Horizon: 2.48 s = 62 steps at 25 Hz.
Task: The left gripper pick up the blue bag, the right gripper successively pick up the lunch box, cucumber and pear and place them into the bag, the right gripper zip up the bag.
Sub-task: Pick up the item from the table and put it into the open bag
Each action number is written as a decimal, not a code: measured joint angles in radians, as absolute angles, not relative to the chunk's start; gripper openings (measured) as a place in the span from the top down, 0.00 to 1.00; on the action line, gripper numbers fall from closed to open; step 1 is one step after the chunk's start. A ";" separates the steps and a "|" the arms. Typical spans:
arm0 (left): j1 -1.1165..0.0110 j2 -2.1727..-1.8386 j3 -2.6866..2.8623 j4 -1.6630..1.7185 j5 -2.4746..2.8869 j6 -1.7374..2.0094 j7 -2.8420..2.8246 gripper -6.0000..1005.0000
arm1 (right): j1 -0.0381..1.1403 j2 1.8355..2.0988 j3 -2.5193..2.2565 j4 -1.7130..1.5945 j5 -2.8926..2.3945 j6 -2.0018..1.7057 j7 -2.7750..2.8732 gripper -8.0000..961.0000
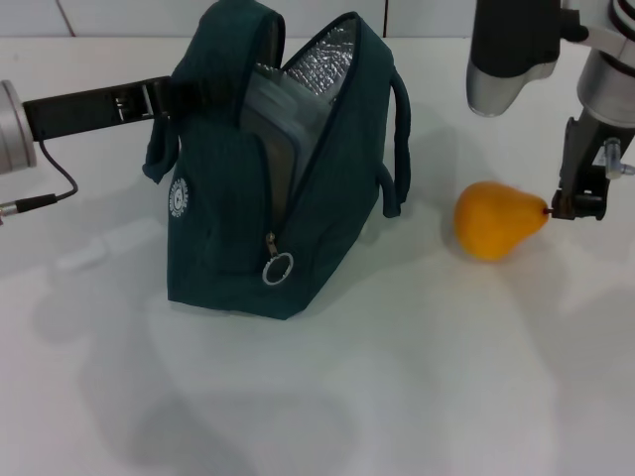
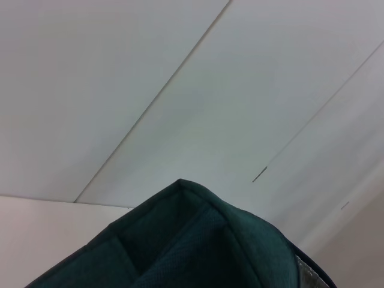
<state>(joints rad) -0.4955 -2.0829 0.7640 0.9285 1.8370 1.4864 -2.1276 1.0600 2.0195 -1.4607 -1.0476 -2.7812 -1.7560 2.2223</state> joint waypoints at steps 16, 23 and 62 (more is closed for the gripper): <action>-0.503 -2.083 0.768 0.926 1.814 1.486 -2.128 0.96 | 1.072 2.017 -1.366 -1.174 -2.855 -1.797 2.229 0.96; -0.505 -2.084 0.767 0.925 1.814 1.486 -2.128 0.96 | 1.077 2.015 -1.356 -1.179 -2.862 -1.791 2.226 0.96; -0.498 -2.085 0.770 0.901 1.796 1.485 -2.115 0.96 | 1.411 2.014 -1.105 -1.284 -2.865 -1.709 2.222 0.93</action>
<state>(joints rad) -0.4977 -2.0846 0.7699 0.9005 1.7960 1.4848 -2.1150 1.4112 2.0136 -1.1048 -1.2842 -2.8653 -1.7094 2.2223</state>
